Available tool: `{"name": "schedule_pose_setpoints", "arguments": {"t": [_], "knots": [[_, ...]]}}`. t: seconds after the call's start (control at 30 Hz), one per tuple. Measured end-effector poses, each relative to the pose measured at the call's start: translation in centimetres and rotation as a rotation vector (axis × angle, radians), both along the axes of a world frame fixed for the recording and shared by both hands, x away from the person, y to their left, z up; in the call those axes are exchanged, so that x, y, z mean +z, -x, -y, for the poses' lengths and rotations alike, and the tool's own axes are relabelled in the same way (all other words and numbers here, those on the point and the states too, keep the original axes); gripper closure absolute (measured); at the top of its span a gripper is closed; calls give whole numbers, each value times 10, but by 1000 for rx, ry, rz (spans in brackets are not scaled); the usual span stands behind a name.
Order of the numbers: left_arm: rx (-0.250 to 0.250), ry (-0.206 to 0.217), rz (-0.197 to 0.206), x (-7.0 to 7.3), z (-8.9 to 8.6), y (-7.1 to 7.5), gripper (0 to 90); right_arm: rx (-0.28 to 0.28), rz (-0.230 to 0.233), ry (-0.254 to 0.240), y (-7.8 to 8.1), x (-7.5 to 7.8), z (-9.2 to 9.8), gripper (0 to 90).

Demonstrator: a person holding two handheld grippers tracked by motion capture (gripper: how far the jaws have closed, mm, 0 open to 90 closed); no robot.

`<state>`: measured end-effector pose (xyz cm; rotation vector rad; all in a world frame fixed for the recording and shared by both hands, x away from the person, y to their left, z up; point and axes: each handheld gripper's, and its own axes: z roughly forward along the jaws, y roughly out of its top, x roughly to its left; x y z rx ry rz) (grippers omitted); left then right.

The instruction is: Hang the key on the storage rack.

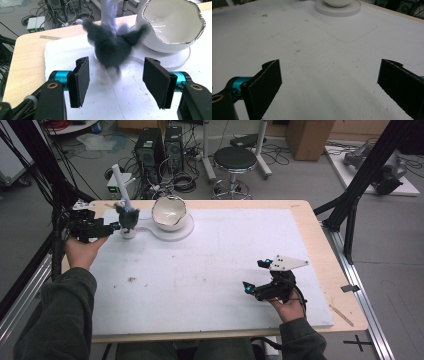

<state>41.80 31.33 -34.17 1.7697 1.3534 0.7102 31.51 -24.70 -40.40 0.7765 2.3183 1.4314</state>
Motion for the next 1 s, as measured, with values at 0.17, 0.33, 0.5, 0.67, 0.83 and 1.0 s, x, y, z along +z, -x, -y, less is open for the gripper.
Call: {"name": "schedule_pose_setpoints", "arguments": {"t": [0.17, 0.33, 0.5, 0.67, 0.83, 1.0], "knots": [[-7, 2, 4, 1, 0, 1, 382, -1, -6, -4, 1, 0, 0, 46], [-13, 1, 3, 1, 1, 2, 383, -3, -7, -3, 1, 0, 0, 46], [-18, -3, 4, 2, 1, 2, 383, -5, -5, -2, 0, 0, 1, 46], [-27, -4, 8, 2, 3, 3, 378, -6, -2, 0, -1, 0, 1, 46], [-35, 0, 13, 3, 4, 5, 372, -11, -5, -1, -1, 0, 1, 45], [-44, 2, 15, 3, 4, 8, 360, -14, -7, 2, -1, 0, 1, 46]]}}
